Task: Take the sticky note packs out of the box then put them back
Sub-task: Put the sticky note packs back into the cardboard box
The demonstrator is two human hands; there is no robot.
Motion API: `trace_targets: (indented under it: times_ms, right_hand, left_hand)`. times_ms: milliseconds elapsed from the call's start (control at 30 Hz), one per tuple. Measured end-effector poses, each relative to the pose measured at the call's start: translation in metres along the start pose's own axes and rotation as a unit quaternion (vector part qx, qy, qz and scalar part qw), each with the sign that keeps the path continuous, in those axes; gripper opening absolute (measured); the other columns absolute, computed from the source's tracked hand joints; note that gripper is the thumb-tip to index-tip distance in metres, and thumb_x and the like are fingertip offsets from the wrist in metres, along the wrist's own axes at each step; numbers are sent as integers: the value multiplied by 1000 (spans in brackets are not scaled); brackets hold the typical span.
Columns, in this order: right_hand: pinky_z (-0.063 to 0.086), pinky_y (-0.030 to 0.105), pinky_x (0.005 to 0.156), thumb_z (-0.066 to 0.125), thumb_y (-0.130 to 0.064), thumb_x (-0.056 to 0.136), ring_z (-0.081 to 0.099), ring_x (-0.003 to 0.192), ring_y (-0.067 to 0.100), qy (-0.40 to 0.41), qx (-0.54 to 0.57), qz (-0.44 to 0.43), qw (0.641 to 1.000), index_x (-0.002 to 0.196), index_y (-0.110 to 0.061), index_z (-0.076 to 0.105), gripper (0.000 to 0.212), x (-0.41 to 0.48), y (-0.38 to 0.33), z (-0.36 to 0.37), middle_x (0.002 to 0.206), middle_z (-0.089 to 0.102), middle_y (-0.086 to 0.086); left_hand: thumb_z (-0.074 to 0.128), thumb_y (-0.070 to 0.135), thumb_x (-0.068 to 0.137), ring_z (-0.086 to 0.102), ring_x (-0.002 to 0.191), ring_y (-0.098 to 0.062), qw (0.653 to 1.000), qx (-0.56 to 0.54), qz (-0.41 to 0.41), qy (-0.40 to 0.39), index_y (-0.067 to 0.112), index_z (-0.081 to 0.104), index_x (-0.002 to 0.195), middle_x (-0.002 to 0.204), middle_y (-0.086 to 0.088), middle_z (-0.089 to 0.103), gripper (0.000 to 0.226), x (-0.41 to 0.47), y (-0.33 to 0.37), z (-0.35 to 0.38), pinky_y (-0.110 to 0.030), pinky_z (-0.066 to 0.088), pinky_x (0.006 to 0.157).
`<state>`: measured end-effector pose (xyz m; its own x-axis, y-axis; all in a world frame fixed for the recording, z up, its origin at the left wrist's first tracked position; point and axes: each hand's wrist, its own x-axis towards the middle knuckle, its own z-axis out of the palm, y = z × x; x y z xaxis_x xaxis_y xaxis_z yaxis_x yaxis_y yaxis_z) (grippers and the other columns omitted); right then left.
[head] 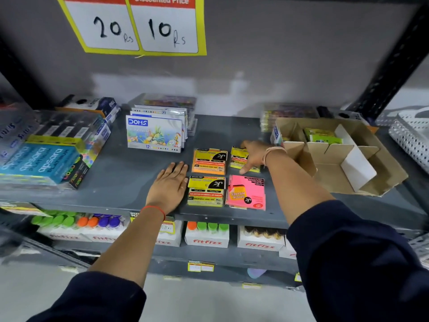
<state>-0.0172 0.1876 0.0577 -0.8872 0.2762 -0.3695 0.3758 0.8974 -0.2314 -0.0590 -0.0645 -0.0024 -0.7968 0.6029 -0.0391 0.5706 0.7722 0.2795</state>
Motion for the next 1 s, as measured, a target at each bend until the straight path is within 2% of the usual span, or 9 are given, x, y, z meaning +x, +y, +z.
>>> trace_targets:
  times_ms: [100, 233, 300, 433, 533, 833, 1000]
  right_hand:
    - [44, 34, 95, 84, -26, 64, 53, 121, 30, 31, 7, -7, 999, 134, -11, 41, 84, -3, 0, -7, 137, 52, 12]
    - [42, 29, 84, 85, -30, 62, 56, 110, 26, 143, 72, -67, 985, 126, -12, 45, 78, -28, -22, -28, 127, 57, 9]
    - [42, 26, 80, 85, -31, 62, 56, 103, 22, 123, 85, -131, 980, 121, -13, 49, 71, -47, -47, -28, 121, 59, 7]
    - [50, 34, 86, 85, -33, 62, 59, 102, 24, 34, 45, -198, 979, 114, -11, 51, 66, -73, -83, 6, 116, 61, 7]
    - [45, 31, 81, 84, -35, 62, 57, 102, 25, 32, -4, -201, 979, 111, -9, 53, 63, -74, -89, 27, 114, 62, 8]
    - [47, 35, 85, 82, -40, 62, 55, 104, 24, 51, -44, -185, 980, 110, -12, 55, 62, -65, -85, 47, 114, 62, 8]
    - [45, 34, 83, 83, -39, 61, 54, 103, 26, 10, -51, -186, 981, 115, -12, 49, 69, -64, -85, 48, 115, 59, 9]
  left_hand:
    - [23, 23, 98, 7, 146, -16, 1000, 1, 0, -1, 17, 15, 144, 157, 1, 14, 48, -1, 0, -1, -34, 7, 121]
    - [24, 23, 98, 7, 146, -17, 1000, -2, 1, 0, 16, 15, 144, 157, 1, 15, 48, -2, 2, -2, -34, 8, 121]
    - [25, 24, 98, 7, 146, -17, 1000, -5, 1, -1, 15, 16, 144, 157, 0, 15, 47, -3, 3, -3, -34, 8, 121]
    - [28, 21, 98, 7, 146, -20, 1000, 2, 6, -6, 14, 15, 144, 157, -3, 13, 49, -3, 2, -3, -35, 9, 120]
    - [27, 20, 97, 6, 146, -21, 1000, 9, 12, -8, 13, 16, 144, 157, -4, 12, 49, -3, 2, -3, -35, 9, 120]
    - [24, 24, 98, 6, 146, -18, 1000, -5, 3, -4, 14, 15, 144, 157, -1, 13, 48, -1, 1, -1, -34, 7, 120]
    - [24, 24, 98, 5, 146, -19, 1000, -5, 2, -2, 14, 14, 145, 158, -1, 13, 48, -3, 2, -1, -35, 7, 121]
